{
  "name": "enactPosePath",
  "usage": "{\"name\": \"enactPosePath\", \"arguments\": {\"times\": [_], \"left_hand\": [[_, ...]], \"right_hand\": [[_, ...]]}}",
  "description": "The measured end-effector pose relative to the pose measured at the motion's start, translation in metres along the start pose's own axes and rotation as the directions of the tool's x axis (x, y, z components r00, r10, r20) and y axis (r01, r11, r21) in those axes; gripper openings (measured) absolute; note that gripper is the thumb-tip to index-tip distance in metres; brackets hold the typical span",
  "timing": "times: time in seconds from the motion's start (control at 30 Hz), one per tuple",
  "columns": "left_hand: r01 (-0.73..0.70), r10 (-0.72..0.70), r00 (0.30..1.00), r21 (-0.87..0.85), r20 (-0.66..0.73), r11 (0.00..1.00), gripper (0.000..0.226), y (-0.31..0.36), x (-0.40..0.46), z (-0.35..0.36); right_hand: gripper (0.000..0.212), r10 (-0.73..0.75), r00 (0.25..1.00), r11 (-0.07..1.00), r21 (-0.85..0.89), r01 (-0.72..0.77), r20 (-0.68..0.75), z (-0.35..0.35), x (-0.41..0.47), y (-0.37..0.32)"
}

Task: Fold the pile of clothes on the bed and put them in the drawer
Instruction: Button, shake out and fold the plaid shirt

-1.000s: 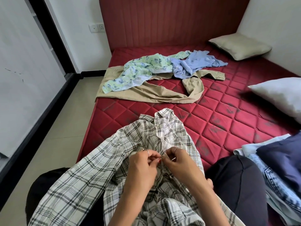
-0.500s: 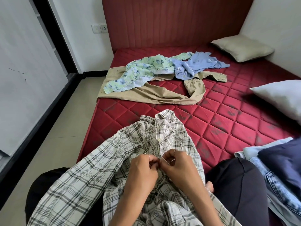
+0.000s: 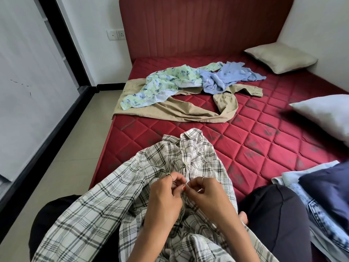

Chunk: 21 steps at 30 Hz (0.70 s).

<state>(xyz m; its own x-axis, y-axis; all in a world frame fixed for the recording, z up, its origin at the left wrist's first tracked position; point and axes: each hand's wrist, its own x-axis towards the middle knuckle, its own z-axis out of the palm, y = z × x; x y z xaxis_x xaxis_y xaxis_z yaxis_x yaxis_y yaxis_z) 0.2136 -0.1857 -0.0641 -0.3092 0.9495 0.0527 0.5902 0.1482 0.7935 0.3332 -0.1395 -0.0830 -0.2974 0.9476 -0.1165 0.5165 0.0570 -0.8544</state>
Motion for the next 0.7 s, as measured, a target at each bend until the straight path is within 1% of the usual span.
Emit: {"name": "enactPosePath", "arguments": {"times": [0.1, 0.27, 0.43, 0.47, 0.53, 0.6, 0.7], "left_hand": [[0.011, -0.012, 1.0, -0.054, -0.024, 0.998, 0.016, -0.002, 0.002, 0.002], [0.133, -0.138, 0.99, -0.184, -0.017, 0.974, 0.012, -0.009, 0.007, 0.006], [0.206, -0.211, 0.977, -0.263, 0.008, 0.943, 0.011, -0.013, 0.008, 0.008], [0.217, -0.224, 0.975, -0.273, 0.005, 0.937, 0.011, -0.012, 0.007, 0.008], [0.247, -0.258, 0.966, -0.297, 0.004, 0.922, 0.009, -0.011, 0.007, 0.008], [0.294, -0.305, 0.952, -0.346, 0.022, 0.891, 0.006, -0.01, 0.006, 0.008], [0.386, -0.389, 0.916, -0.461, 0.094, 0.799, 0.005, -0.008, 0.005, 0.008]], "right_hand": [[0.011, 0.027, 1.0, 0.997, 0.078, -0.026, -0.011, 0.0, 0.002, 0.001], [0.014, 0.051, 0.996, 0.99, 0.138, -0.041, -0.07, 0.002, 0.002, 0.001], [0.016, 0.089, 0.993, 0.981, 0.182, -0.075, -0.072, 0.003, 0.003, 0.001], [0.018, 0.101, 0.993, 0.974, 0.209, -0.087, -0.058, 0.003, 0.003, 0.002], [0.021, 0.138, 0.99, 0.93, 0.344, -0.127, -0.006, 0.004, 0.002, 0.002], [0.021, 0.173, 0.984, 0.874, 0.455, -0.17, 0.035, 0.004, 0.001, 0.001], [0.02, 0.175, 0.984, 0.871, 0.461, -0.168, 0.028, 0.006, 0.001, 0.003]]}}
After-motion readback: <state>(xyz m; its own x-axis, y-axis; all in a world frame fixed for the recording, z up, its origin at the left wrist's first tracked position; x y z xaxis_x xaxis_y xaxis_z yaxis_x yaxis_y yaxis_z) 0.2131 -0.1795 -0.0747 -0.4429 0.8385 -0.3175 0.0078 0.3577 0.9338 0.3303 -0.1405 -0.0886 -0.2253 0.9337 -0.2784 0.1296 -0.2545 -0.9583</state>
